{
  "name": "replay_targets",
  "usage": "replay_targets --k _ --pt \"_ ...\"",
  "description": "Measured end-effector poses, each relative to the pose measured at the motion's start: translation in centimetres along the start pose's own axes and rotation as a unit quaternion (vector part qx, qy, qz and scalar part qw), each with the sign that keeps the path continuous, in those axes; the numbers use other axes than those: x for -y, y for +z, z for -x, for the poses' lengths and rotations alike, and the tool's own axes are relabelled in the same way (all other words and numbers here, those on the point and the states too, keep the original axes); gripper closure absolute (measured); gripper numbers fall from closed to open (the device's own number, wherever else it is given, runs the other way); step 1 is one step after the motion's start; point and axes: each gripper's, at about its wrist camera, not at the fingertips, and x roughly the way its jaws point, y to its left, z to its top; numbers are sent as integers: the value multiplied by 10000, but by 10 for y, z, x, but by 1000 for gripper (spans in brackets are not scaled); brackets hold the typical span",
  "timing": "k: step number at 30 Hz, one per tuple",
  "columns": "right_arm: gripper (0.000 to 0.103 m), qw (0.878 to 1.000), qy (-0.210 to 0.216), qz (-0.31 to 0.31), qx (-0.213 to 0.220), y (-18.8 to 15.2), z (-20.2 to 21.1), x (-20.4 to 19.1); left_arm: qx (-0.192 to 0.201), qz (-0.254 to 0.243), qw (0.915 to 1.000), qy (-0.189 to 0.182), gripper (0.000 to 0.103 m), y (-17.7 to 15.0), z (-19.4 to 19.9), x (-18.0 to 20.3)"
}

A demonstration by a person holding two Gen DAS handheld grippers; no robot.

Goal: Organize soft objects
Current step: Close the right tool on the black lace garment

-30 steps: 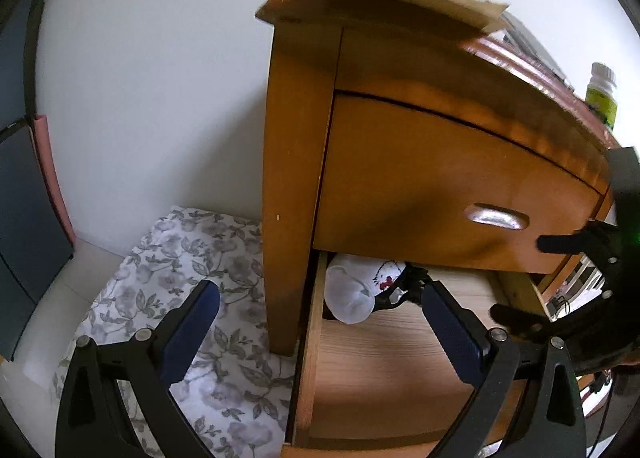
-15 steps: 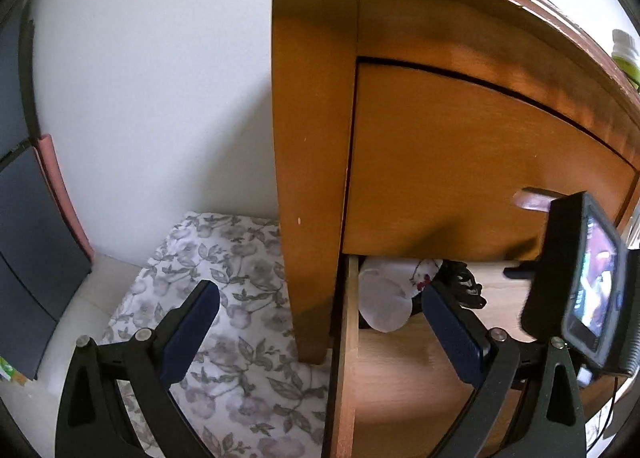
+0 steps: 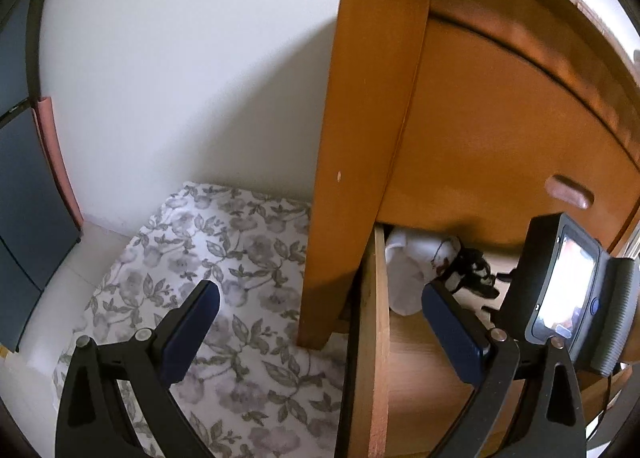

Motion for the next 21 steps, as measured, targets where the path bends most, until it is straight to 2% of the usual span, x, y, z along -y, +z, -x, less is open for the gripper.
replay_targets --k 5,13,19,20,21 --pt "69 9998 -141 138 -97 11 -10 -21 -25 43 10000 47 2 -2 -2 -4" --pt "75 9994 -328 -115 -22 16 -13 -23 -1 87 9999 52 2 -3 -2 -6" --pt "91 9990 -304 -325 -44 26 -20 -25 1 109 9999 56 2 -4 -4 -7" --pt "97 9989 -283 -378 -55 26 -21 -24 -9 107 9999 57 2 -4 -4 -7" --pt "97 9988 -264 -415 -61 26 -22 -22 -19 106 9999 60 2 -4 -5 -7"
